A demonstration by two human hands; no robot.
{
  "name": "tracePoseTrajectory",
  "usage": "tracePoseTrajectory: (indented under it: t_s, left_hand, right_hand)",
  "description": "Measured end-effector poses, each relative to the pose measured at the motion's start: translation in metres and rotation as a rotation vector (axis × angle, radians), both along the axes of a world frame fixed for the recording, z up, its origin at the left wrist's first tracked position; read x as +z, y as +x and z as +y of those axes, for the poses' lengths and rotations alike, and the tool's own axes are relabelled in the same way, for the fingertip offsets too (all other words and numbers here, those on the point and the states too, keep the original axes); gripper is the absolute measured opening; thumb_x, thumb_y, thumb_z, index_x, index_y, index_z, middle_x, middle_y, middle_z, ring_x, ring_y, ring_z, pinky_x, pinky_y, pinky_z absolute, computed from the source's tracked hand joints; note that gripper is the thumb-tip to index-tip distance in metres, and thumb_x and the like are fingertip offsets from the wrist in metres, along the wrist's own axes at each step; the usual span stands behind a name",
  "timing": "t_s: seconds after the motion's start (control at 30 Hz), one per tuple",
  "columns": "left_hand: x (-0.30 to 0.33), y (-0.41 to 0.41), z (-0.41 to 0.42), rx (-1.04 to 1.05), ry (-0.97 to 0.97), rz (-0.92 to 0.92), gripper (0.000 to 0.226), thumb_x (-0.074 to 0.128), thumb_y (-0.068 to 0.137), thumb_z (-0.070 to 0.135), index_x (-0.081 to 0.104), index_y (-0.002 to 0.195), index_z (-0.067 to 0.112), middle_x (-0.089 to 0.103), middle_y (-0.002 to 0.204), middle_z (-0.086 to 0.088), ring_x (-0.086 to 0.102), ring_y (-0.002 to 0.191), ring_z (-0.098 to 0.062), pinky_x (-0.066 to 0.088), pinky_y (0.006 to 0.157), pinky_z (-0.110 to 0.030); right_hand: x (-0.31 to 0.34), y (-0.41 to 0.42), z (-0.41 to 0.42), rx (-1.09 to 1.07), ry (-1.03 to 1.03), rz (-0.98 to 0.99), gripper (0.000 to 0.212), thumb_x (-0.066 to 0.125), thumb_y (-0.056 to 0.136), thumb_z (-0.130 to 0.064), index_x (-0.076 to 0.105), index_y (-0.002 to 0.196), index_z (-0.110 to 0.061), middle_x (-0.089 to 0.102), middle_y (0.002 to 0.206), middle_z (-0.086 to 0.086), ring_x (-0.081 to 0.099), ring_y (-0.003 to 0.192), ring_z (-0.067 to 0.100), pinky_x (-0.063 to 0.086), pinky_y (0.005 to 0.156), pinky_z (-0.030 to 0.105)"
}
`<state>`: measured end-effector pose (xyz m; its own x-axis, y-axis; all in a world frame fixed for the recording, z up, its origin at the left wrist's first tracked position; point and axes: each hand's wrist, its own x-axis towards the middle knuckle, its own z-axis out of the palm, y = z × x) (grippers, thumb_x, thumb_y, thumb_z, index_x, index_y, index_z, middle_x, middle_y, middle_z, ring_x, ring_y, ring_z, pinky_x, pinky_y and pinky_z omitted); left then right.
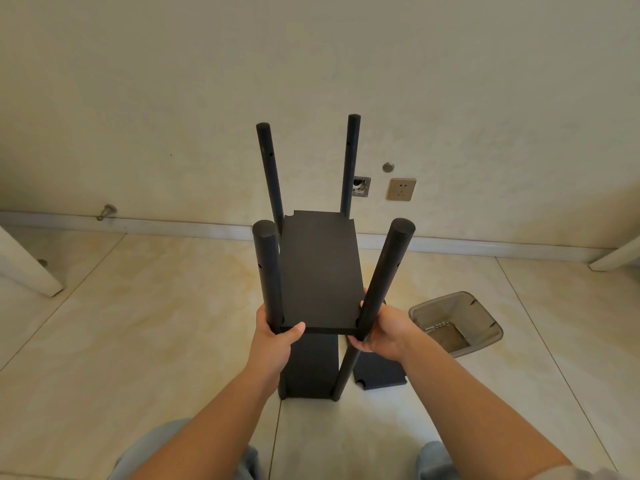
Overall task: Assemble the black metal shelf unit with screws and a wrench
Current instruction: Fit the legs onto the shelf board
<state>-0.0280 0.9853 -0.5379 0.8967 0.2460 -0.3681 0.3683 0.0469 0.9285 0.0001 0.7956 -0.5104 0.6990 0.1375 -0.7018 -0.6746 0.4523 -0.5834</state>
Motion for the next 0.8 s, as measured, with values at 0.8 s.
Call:
tracePoseTrajectory:
  t_s: [0.8]
  left_hand:
    - [-0.034, -0.008, 0.004, -0.063, 0.056, 0.062, 0.064, 0.066, 0.087, 0.013, 0.032, 0.138, 0.033, 0.053, 0.128, 0.006, 0.045, 0.128, -0.027, 0.033, 0.109, -0.052]
  right_hand:
    - [-0.039, -0.005, -0.004, 0.137, -0.145, 0.011, 0.031, 0.034, 0.103, -0.011, 0.053, 0.125, -0.020, 0.050, 0.130, 0.013, 0.044, 0.125, 0.039, 0.051, 0.084, 0.052]
